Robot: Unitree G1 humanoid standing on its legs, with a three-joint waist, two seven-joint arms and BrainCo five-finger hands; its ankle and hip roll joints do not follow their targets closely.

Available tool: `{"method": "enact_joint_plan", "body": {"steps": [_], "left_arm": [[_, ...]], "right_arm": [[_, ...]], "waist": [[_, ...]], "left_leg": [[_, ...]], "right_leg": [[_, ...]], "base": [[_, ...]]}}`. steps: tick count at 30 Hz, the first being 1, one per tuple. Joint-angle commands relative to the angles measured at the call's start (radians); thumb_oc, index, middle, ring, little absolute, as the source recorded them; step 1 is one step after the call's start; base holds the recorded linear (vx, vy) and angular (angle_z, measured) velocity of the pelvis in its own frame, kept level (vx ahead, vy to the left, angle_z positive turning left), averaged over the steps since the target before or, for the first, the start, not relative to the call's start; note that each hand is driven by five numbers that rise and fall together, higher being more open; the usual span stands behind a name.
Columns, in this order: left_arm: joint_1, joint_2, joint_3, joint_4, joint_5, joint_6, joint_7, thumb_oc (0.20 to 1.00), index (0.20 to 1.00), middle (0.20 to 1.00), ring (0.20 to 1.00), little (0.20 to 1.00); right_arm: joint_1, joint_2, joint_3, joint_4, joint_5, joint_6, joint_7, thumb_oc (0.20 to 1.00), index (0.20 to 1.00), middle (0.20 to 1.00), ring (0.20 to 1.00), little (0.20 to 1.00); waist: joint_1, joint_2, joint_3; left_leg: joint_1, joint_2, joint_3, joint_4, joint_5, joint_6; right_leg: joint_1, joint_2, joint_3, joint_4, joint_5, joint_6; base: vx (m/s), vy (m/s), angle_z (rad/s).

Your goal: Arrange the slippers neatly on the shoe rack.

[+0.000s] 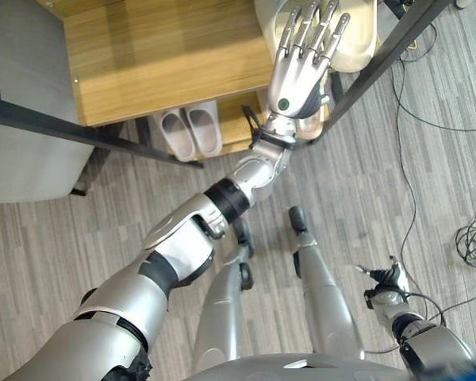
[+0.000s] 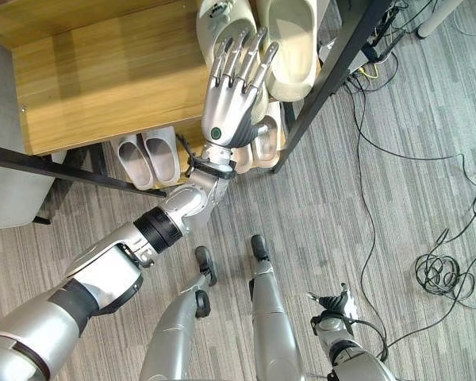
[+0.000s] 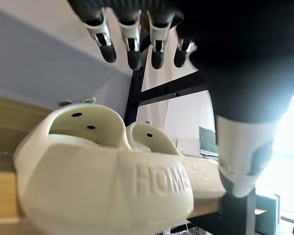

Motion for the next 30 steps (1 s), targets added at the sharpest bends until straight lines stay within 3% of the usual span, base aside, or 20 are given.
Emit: {"method": "enact_joint_plan", "body": {"steps": [1, 23, 30], "left_arm": [[-0.103, -0.015, 0.03, 0.034, 0.077, 0.006, 0.047, 1.0, 1.0, 1.0, 1.0, 1.0], [-0.112, 0.072, -0.041, 0.11, 0.101, 0.023, 0.116, 1.0, 1.0, 1.0, 1.0, 1.0], [-0.205, 0.105, -0.103, 0.134, 0.135, 0.034, 0.103, 1.0, 1.0, 1.0, 1.0, 1.0]], "right_arm": [[0.029, -0.052, 0.007, 0.02, 0.042, -0.01, -0.024, 1.0, 1.0, 1.0, 1.0, 1.0], [0.018, -0.055, -0.003, 0.036, 0.048, -0.021, -0.049, 1.0, 1.0, 1.0, 1.0, 1.0], [0.001, -0.064, 0.002, 0.04, 0.033, -0.024, -0.067, 1.0, 1.0, 1.0, 1.0, 1.0]], "waist": [[-0.029, 0.041, -0.021], [-0.03, 0.037, -0.035], [-0.038, 0.041, -0.029]], "left_leg": [[-0.083, 0.034, -0.075, 0.048, -0.068, -0.033], [-0.124, 0.057, -0.079, 0.07, -0.068, -0.036], [-0.145, 0.065, -0.078, 0.08, -0.067, -0.039]], "right_leg": [[-0.07, -0.023, -0.088, 0.025, 0.003, 0.016], [-0.103, -0.024, -0.096, 0.039, 0.004, 0.018], [-0.119, -0.026, -0.097, 0.043, 0.004, 0.021]], "base": [[0.0, 0.0, 0.0], [0.0, 0.0, 0.0], [0.0, 0.0, 0.0]]}}
